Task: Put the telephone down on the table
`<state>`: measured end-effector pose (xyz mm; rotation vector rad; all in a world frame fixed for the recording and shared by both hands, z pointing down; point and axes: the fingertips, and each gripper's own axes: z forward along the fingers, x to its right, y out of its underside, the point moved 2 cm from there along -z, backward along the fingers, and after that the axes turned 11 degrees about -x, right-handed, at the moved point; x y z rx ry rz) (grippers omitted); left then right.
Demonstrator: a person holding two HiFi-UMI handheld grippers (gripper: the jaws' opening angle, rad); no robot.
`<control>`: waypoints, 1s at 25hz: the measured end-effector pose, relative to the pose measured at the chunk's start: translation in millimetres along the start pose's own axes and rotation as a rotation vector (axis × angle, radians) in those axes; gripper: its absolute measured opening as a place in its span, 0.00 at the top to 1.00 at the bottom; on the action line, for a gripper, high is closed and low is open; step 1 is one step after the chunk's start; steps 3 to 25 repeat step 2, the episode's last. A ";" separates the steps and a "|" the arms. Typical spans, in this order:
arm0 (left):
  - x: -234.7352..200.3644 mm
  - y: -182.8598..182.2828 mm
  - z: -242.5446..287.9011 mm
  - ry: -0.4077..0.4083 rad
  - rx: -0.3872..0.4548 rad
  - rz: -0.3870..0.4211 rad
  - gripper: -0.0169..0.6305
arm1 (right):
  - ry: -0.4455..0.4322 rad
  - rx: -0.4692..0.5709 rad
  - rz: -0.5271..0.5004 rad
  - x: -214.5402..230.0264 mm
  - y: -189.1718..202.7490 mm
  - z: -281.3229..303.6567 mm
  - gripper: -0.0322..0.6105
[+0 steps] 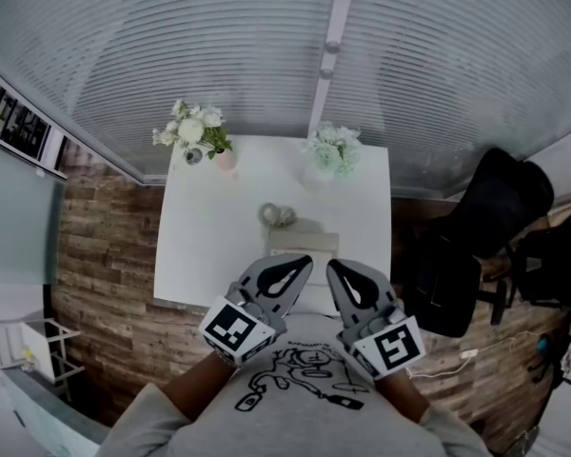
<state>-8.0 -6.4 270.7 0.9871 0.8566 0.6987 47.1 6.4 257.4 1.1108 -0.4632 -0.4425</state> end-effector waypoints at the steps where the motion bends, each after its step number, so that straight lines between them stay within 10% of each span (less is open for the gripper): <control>1: 0.2 -0.3 0.0 0.000 -0.002 0.001 0.97 | 0.001 0.000 0.000 0.2 -0.3 -0.3 0.90; 25: 0.4 -0.4 0.0 -0.001 -0.005 0.003 0.97 | 0.002 0.001 0.000 0.5 -0.6 -0.5 0.90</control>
